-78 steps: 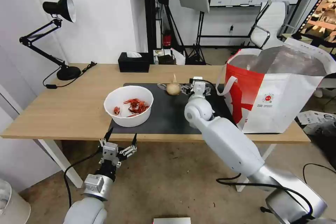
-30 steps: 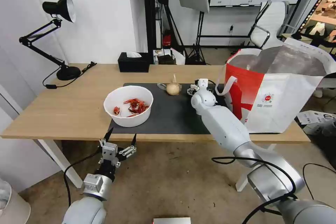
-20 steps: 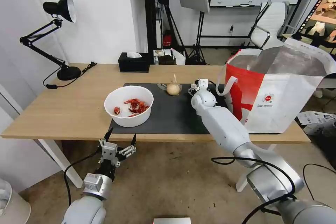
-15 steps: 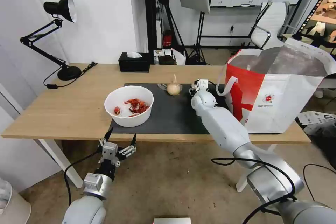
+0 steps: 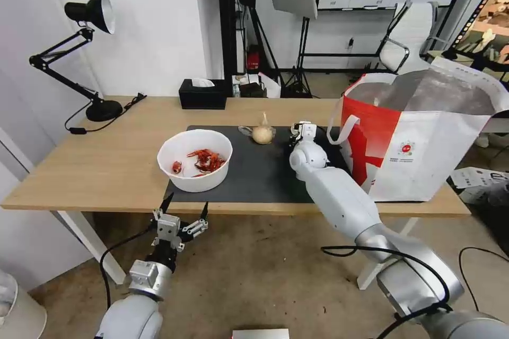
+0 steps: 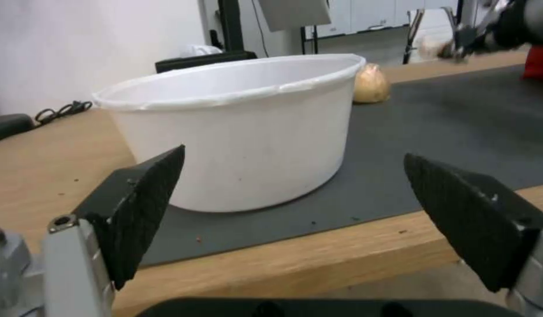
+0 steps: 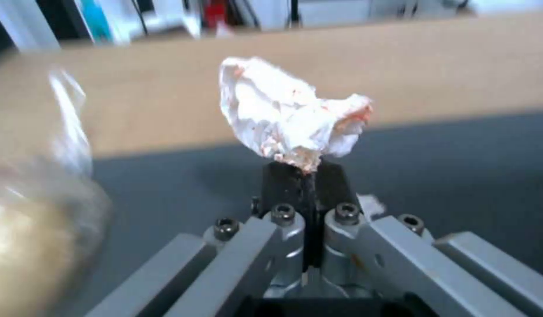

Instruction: Pick up the trash from the table and place it into the takeout bag.

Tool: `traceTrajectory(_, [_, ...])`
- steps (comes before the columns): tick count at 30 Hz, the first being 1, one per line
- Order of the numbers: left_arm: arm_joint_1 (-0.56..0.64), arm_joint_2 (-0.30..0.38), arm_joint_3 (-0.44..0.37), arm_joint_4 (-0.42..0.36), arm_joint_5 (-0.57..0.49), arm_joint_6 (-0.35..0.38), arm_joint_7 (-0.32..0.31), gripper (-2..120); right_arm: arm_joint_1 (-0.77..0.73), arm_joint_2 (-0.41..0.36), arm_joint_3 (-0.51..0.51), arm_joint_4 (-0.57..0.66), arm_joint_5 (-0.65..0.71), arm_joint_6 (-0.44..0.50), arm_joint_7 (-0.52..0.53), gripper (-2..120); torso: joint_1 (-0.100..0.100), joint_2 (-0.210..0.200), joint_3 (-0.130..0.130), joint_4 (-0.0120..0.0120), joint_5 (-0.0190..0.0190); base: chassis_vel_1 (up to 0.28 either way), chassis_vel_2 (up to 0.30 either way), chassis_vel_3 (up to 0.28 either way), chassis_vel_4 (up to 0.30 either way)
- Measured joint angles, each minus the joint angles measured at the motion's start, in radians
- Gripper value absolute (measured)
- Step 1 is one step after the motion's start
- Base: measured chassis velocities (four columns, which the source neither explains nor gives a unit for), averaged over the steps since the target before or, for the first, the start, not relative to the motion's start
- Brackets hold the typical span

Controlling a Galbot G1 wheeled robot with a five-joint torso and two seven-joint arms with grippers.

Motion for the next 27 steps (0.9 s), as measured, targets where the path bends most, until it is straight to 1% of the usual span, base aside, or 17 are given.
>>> traceTrajectory(2, [0.0, 0.001, -0.001, 0.0, -0.002, 0.0, -0.001, 100, -0.041, -0.048, -0.008, 0.134, -0.011, 0.014, 0.038, 0, 0.0, 0.0, 0.0, -0.0002, -0.0001, 0.0, 0.0, 0.0, 0.0])
traceTrajectory(3, [0.0, 0.001, -0.001, 0.0, -0.002, 0.0, -0.001, 100, -0.041, -0.048, -0.008, 0.134, -0.011, 0.014, 0.038, 0, 0.0, 0.0, 0.0, -0.0002, -0.0001, 0.0, 0.0, 0.0, 0.0])
traceTrajectory(6, [0.005, 0.003, -0.008, -0.005, -0.004, 0.0, -0.002, 100, -0.096, -0.108, -0.014, 0.317, -0.03, 0.022, 0.092, 0, 0.0, 0.0, 0.0, 0.0, 0.0, 0.0, 0.0, 0.0, 0.0])
traceTrajectory(7, [0.005, 0.003, -0.008, -0.005, -0.004, 0.0, -0.002, 100, -0.096, -0.108, -0.014, 0.317, -0.03, 0.022, 0.092, 0, 0.0, 0.0, 0.0, 0.0, 0.0, 0.0, 0.0, 0.0, 0.0])
traceTrajectory(9, [0.01, 0.004, -0.01, -0.009, -0.004, -0.001, -0.003, 100, -0.127, -0.141, -0.013, 0.415, -0.039, 0.027, 0.114, 0, 0.0, 0.0, 0.0, 0.0, -0.0001, 0.0, 0.0, 0.0, 0.0])
traceTrajectory(10, [0.01, 0.004, -0.01, -0.009, -0.004, -0.001, -0.003, 100, -0.127, -0.141, -0.013, 0.415, -0.039, 0.027, 0.114, 0, 0.0, 0.0, 0.0, 0.0, -0.0001, 0.0, 0.0, 0.0, 0.0])
traceTrajectory(12, [0.014, 0.002, -0.011, -0.011, -0.004, -0.001, -0.004, 100, -0.153, -0.17, -0.008, 0.5, -0.045, 0.028, 0.133, 0, 0.0, 0.0, 0.0, 0.0, 0.0, 0.0, 0.0, 0.0, 0.0])
traceTrajectory(13, [0.016, 0.001, -0.011, -0.011, -0.004, -0.001, -0.004, 100, -0.159, -0.179, -0.004, 0.526, -0.049, 0.028, 0.137, 0, 0.0, 0.0, 0.0, 0.0, 0.0, 0.0, 0.0, 0.0, 0.0])
traceTrajectory(14, [0.016, 0.001, -0.011, -0.011, -0.004, -0.001, -0.004, 100, -0.159, -0.179, -0.004, 0.526, -0.049, 0.028, 0.137, 0, 0.0, 0.0, 0.0, 0.0, 0.0, 0.0, 0.0, 0.0, 0.0])
traceTrajectory(16, [0.018, -0.002, -0.01, -0.011, -0.002, -0.001, -0.004, 100, -0.166, -0.202, 0.011, 0.588, -0.066, 0.028, 0.141, 0, 0.0, 0.0, 0.0, 0.0, 0.0, 0.0, 0.0, 0.0, 0.0])
traceTrajectory(17, [0.018, -0.002, -0.01, -0.011, -0.002, -0.001, -0.004, 100, -0.166, -0.202, 0.011, 0.588, -0.066, 0.028, 0.141, 0, 0.0, 0.0, 0.0, 0.0, 0.0, 0.0, 0.0, 0.0, 0.0])
traceTrajectory(21, [0.02, -0.005, -0.01, -0.011, 0.001, -0.001, -0.005, 100, -0.139, -0.241, 0.043, 0.658, -0.09, 0.02, 0.138, 0, 0.0, 0.0, 0.0, 0.0001, 0.0, 0.0, 0.0, 0.0, 0.0])
traceTrajectory(26, [0.021, -0.005, -0.012, -0.011, 0.001, -0.001, -0.005, 100, -0.106, -0.268, 0.067, 0.688, -0.084, 0.002, 0.136, 0, 0.0, 0.0, 0.0, 0.0001, 0.0, 0.0, 0.0, 0.0, 0.0])
traceTrajectory(27, [0.022, -0.005, -0.013, -0.011, 0.001, -0.001, -0.005, 100, -0.091, -0.283, 0.079, 0.702, -0.076, -0.016, 0.148, 0, 0.0, 0.0, 0.0, 0.0003, -0.0002, 0.0, 0.0, 0.0, 0.0])
